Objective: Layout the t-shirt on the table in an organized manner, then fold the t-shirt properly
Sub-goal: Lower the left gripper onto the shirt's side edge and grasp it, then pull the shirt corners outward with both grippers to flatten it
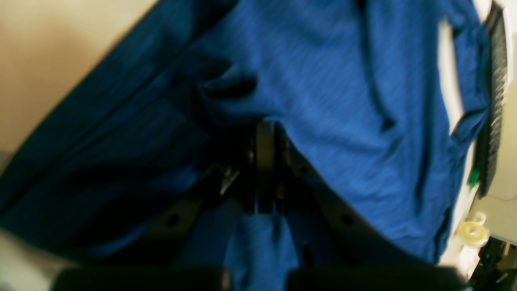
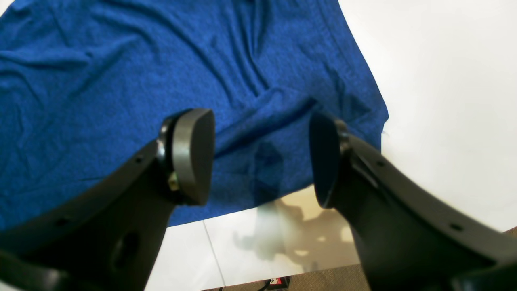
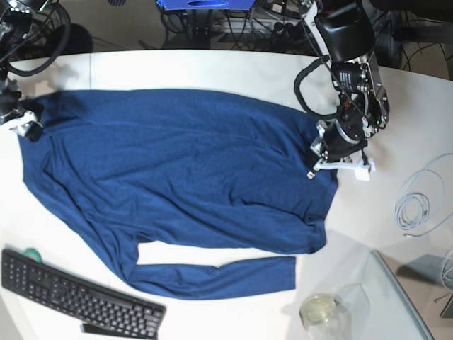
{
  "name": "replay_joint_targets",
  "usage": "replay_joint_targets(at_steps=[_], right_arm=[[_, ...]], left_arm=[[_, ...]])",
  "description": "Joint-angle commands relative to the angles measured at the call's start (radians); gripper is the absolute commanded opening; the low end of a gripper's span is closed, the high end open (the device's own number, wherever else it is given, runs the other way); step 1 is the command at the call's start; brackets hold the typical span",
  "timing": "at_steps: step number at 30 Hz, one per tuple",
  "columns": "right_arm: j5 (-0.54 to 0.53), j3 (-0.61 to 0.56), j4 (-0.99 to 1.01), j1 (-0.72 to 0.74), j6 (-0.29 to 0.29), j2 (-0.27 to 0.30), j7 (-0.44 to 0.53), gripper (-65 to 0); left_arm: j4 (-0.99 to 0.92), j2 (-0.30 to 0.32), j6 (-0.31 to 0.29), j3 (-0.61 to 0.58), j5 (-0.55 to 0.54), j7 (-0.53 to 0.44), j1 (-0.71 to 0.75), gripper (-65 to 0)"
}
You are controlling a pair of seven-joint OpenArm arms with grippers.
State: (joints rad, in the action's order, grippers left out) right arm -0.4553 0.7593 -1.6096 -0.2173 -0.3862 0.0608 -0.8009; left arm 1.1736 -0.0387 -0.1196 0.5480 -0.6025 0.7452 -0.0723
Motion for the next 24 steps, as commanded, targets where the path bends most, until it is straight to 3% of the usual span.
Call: replay_joint_targets(at_steps=[1, 9, 13, 16, 19, 22, 24], right_arm=[[-0.012, 0.004, -0.014, 0.003, -0.009, 0.014, 0.019, -30.2], [-0.015, 0.009, -0.014, -0.001, -0.009, 0.012, 0.019, -30.2], [-0.015, 0.013, -0.022, -0.017, -0.009, 0.012, 0.025, -29.9], [-0.017, 0.032, -0.021, -0.024, -0.01, 0.011, 0.025, -29.7], [-0.017, 0.087, -0.019, -0.017, -0.018, -0.028, 0.025, -29.1], [-0.017, 0.114, -0.014, -0.001, -0.098, -0.037, 0.022, -24.3], [-0.017, 0.118, -0.014, 0.003, -0.141, -0.037, 0.019, -22.4]], left_arm=[[0.018, -0.003, -0.012, -0.004, -0.015, -0.006, -0.025, -65.0], [0.058, -0.014, -0.012, -0.004, -0.023, -0.002, -0.056, -65.0], [0.225, -0.01, -0.012, 0.002, -0.015, -0.003, 0.064, -65.0], [0.326, 0.032, -0.016, 0.002, -0.02, -0.009, 0.191, -65.0], [0.352, 0.053, -0.016, 0.005, -0.021, -0.098, 0.292, -65.0], [0.346, 0.058, -0.018, 0.001, -0.023, -0.241, 0.368, -65.0], [0.334, 0.055, -0.018, -0.004, -0.024, -0.304, 0.391, -48.1]])
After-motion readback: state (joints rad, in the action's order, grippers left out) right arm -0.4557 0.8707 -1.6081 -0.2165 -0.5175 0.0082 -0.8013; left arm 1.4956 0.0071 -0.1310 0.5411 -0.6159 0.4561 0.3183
